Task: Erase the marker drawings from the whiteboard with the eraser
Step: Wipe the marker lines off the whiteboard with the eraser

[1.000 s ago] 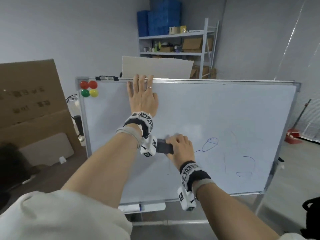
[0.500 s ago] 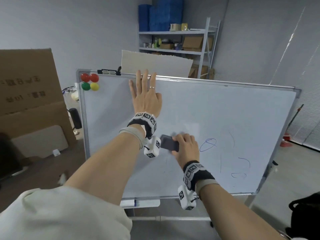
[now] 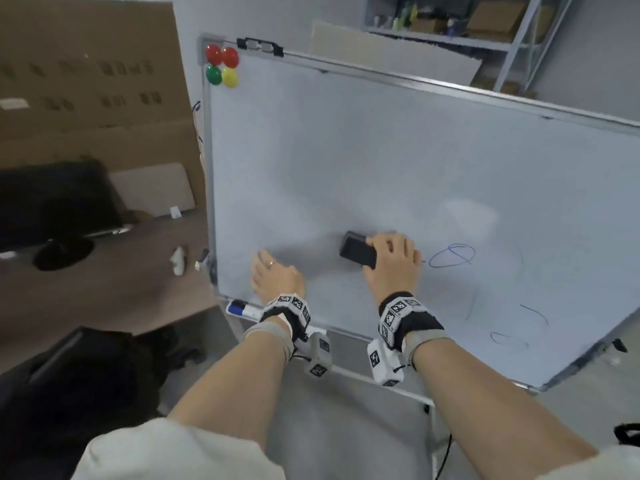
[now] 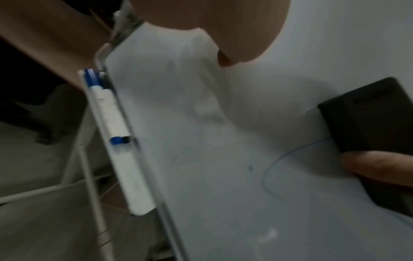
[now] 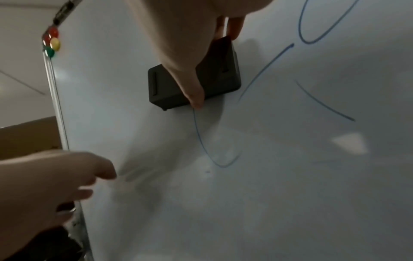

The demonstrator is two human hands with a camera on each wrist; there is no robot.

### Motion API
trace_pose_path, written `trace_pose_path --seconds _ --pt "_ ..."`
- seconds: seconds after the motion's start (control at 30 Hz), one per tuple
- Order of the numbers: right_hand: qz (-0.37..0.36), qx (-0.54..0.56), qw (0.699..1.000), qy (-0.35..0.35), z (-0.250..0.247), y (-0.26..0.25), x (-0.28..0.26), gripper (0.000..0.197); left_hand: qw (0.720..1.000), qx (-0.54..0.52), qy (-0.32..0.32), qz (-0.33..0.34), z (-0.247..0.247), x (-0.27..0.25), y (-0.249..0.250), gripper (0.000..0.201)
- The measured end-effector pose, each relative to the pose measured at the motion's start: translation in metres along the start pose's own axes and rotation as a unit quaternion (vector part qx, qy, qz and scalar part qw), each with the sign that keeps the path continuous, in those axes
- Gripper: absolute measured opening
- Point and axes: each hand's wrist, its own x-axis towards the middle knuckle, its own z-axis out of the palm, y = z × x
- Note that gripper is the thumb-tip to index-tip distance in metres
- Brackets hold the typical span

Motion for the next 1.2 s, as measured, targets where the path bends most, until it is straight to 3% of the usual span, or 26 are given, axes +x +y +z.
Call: trace_pose_path --seconds 0.07,0.23,0.3,0.47,0.57,0.63,0.77,0.87,0.93,1.0,1.13,1.2 --pt "-0.021 -0.005 1.000 -0.009 0.010 0.004 -0.013 0.057 0.998 0.029 -0.053 -0.021 0.018 -0.007 -0.023 0.063" --pt "-0.049 -0.030 0.996 -0.065 0.045 0.013 -0.041 0.059 0.987 0.044 -0.092 -0.121 0.053 -0.013 -0.051 0.051" --pt "-0.057 -0.039 0.995 -0.077 0.055 0.016 -0.053 0.061 0.980 0.060 -0.146 -0.120 0.067 -0.013 -0.062 0.047" --pt "-0.047 -0.030 0.998 0.030 0.037 0.013 -0.018 0.057 0.950 0.140 -0.265 -0.091 0.087 -0.017 -0.070 0.052" --pt "-0.059 -0.020 0.996 0.067 0.037 0.009 0.003 0.055 0.955 0.135 -0.240 -0.113 0.093 -0.015 -0.060 0.048" --pt "-0.073 -0.029 0.996 0.037 0.053 0.011 -0.008 0.056 0.957 0.128 -0.217 -0.144 0.095 -0.012 -0.058 0.039" --pt "-0.074 -0.066 0.994 -0.049 0.081 0.031 -0.045 0.063 0.932 0.208 -0.287 -0.077 0.093 0.002 -0.057 0.046" --pt "-0.059 -0.062 0.996 -0.013 0.071 0.033 -0.028 0.062 0.891 0.299 -0.341 -0.008 0.086 0.003 -0.050 0.046" --pt "-0.055 -0.046 0.997 0.035 0.061 0.028 -0.005 0.058 0.872 0.305 -0.381 0.022 0.084 0.002 -0.040 0.035" --pt "-0.050 -0.039 0.997 0.045 0.061 0.024 0.003 0.056 0.867 0.319 -0.381 0.039 0.095 0.007 -0.044 0.025" --pt "-0.094 -0.088 0.989 -0.065 0.089 0.027 -0.037 0.060 0.839 0.366 -0.393 0.089 0.086 0.012 -0.040 0.015" --pt "-0.091 -0.091 0.989 -0.073 0.093 0.031 -0.045 0.061 0.828 0.390 -0.379 0.133 0.082 0.013 -0.040 0.018"
